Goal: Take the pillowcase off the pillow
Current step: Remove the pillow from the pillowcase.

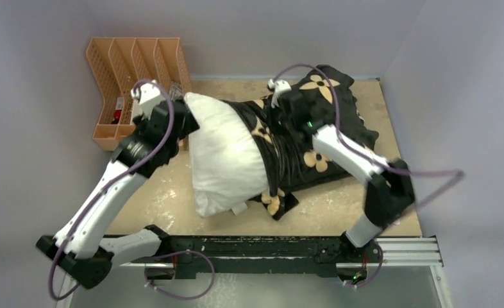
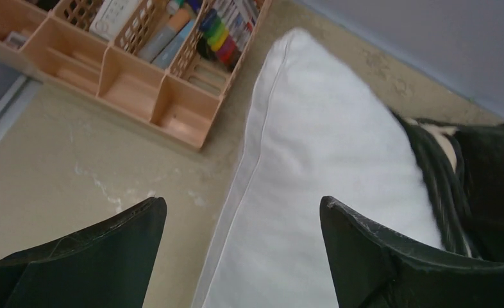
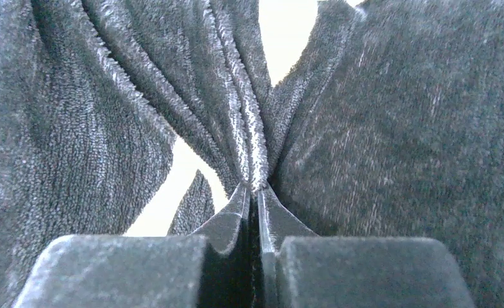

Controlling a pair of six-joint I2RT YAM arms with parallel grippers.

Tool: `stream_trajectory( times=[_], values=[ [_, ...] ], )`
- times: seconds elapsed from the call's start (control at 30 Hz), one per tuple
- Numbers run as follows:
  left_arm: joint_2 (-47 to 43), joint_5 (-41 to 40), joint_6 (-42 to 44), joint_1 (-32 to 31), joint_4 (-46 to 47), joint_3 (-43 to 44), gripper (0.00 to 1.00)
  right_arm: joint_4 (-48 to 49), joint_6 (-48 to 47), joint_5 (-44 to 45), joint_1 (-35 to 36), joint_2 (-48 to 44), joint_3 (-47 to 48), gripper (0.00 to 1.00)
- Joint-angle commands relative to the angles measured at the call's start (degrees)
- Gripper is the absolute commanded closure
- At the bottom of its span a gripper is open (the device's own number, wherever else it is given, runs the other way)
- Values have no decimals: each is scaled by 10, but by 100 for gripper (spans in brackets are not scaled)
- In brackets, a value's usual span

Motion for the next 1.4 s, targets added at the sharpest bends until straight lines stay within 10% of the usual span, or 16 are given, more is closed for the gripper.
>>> stream_trajectory(
  times=[0.0,0.13,0.3,0.43,0.47,0.67,0.93,1.07,1.2,1.37],
  values=[
    [111,98,161,94,97,83,11,186,29,46,44,-234,-317,97],
    [189,306,140,164,171,59,11,306,61,32,44,-302,-471,100],
    [186,494,93,169,291,-62,17,252,83,3,44,-281,-445,100],
    [149,583,76,171,343,-137,95,204,77,-17,44,-267,-395,97],
    [144,595,81,172,337,-141,100,194,78,-20,43,-266,-380,93],
    [70,549,141,171,284,-157,100,79,27,-41,40,-253,-204,32],
    [-2,574,157,170,281,-207,100,-136,-54,-158,38,-58,131,9],
    [-26,562,143,170,285,-215,100,-236,-83,-183,63,30,226,14],
    [-40,560,137,170,284,-217,100,-137,-48,-160,80,-18,117,26],
    [-52,571,128,169,294,-233,100,-164,-53,-38,80,-3,159,86]
  ],
)
